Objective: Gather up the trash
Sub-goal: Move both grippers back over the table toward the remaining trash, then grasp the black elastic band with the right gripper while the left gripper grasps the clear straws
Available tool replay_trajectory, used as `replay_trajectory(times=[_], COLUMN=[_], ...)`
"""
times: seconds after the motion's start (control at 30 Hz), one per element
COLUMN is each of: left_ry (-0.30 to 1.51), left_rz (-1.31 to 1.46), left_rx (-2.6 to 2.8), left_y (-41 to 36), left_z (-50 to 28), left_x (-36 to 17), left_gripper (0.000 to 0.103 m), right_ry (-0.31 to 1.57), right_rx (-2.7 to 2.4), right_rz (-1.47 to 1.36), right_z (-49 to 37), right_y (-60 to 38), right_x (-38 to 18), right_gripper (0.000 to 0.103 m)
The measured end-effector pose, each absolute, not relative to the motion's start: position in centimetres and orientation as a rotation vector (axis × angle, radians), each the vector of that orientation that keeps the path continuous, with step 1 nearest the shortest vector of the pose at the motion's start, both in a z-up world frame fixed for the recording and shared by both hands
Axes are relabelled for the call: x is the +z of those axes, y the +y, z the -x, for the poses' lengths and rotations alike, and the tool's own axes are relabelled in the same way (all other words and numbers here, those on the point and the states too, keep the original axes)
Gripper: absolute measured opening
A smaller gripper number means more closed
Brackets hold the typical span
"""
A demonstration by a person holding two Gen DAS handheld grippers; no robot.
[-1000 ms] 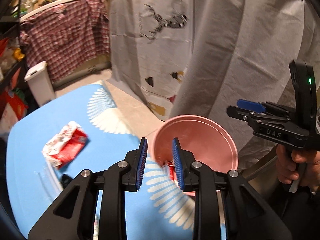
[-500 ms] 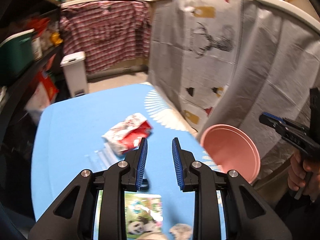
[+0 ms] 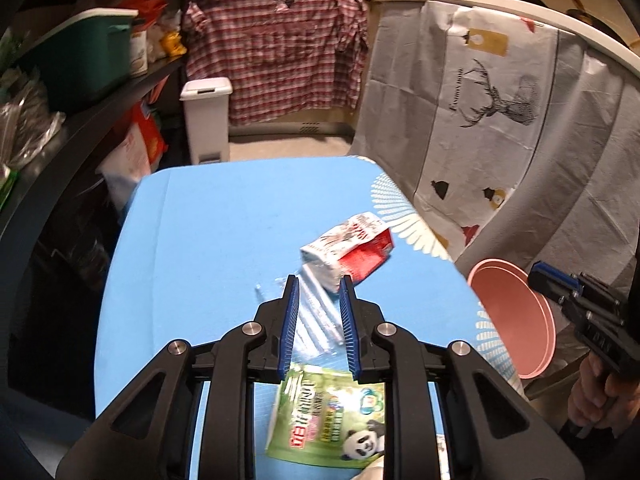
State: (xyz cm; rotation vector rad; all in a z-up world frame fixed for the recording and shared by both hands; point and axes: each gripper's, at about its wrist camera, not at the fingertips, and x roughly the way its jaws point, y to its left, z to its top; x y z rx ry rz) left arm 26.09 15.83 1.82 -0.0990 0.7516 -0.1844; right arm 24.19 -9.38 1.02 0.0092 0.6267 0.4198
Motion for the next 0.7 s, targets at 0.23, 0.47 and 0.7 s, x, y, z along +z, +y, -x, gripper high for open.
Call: replay_trajectory(times=[0.23,0.47,0.7], left_ry=[0.798,0.851,0.894], left_rz=[0.13,0.166,0.18], left_rx=[-0.163,-0.154,-0.157], left_y=[17.4,18.9,19.1], left_z=[-26.8,-27.6,-28.5], left_x=[0.2,-2.0,-4.0], left_gripper=[0.021,0.021,0.021], right_ry=[0.673,0.739,0.799], right_rx=[0.504,0.572,0.619], right_rz=[0.019,0.054,0.094], right_z=[-25.1,-26.3,-27.0], right_y=[-5.4,-1.8,0.6], right_x=[-1.4,-4.2,-6.4], right_gripper=[0.024,0.03,0.042])
